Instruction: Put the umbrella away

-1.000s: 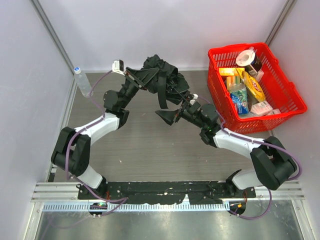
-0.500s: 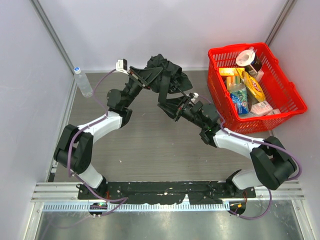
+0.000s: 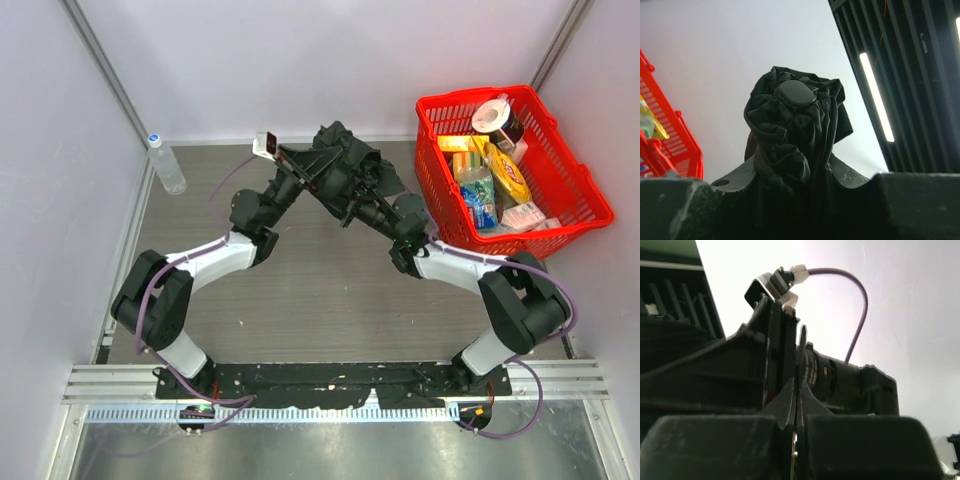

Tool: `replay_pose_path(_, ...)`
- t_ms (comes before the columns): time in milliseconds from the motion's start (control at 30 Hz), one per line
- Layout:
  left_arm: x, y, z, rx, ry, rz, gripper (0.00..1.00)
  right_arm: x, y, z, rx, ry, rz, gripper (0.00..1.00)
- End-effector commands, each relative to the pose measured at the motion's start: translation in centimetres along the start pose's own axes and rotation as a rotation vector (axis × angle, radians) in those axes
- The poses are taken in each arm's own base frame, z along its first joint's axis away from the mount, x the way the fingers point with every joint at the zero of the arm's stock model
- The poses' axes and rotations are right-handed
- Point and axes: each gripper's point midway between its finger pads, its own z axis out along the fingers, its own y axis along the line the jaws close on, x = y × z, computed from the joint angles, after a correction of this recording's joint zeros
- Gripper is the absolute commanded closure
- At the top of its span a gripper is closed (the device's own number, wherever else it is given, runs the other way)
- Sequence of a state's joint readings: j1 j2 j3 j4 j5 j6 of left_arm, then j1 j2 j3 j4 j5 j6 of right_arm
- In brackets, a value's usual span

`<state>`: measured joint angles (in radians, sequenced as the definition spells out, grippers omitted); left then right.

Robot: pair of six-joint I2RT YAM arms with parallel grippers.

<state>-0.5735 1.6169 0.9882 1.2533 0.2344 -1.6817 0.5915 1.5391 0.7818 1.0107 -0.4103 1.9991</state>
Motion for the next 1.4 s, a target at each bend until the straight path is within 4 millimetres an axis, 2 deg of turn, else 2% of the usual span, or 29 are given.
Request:
replay_pose_path(0, 0.4, -8.5, -1.7, 0.304, -0.036, -0.063, 1.00, 0.9, 3.4, 1.1, -0.102, 0.074, -0.044, 0.99)
replay_pose_path(100, 0.9, -8.7, -2.1, 0.302, -0.017, -0.094, 1.00, -1.9, 2.6, 0.2, -0.094, -0.009, -0.147, 0.99)
replay_pose_path(200, 0.3, -8.9, -3.2, 0.289, -0.057, -0.113, 1.00, -4.0, 2.5, -1.2, -0.103, -0.087, -0.230, 0.99)
replay_pose_path(367, 0.9, -6.1, -4.3, 0.166, -0.033, -0.181, 1.00, -6.2, 3.7, -3.5, -0.137, -0.173, -0.400, 0.99)
replay_pose_path(400, 1.0, -5.6, -4.6, 0.142, -0.030, -0.184, 1.00, -7.1, 3.6, -3.9, -0.129, -0.197, -0.432, 0.99)
replay_pose_path(533, 1.6, -3.5, -5.8, 0.026, -0.005, -0.172, 1.00, -8.4, 3.2, -4.8, -0.126, -0.210, -0.491, 0.99)
replay_pose_path(667, 1.8, 0.4, -7.5, -0.197, 0.003, -0.120, 1.00, -8.7, 3.8, -5.2, -0.140, -0.218, -0.566, 0.99)
replay_pose_path(700, 1.8, 0.3, -7.9, -0.225, 0.009, -0.079, 1.00, -8.8, 3.8, -5.2, -0.133, -0.222, -0.603, 0.99)
replay_pose_path(767, 1.9, 1.7, -8.7, -0.336, 0.026, 0.009, 1.00, -8.7, 3.9, -5.5, -0.125, -0.233, -0.647, 0.99)
replay_pose_path(867, 1.7, 3.4, -10.2, -0.501, 0.041, 0.128, 1.00, -8.0, 5.4, -6.1, -0.164, -0.262, -0.740, 0.99)
replay_pose_path(900, 1.6, 4.5, -11.1, -0.569, 0.039, 0.141, 1.00, -7.8, 6.1, -6.2, -0.180, -0.280, -0.783, 0.99)
replay_pose_path(1167, 2.5, 9.3, -15.3, -0.795, 0.086, 0.120, 1.00, -6.4, 9.5, -5.7, -0.275, -0.279, -0.941, 0.99)
replay_pose_path(1367, 1.9, 11.1, -18.5, -0.979, 0.063, 0.153, 1.00, -5.0, 11.2, -5.3, -0.295, -0.254, -1.072, 0.99)
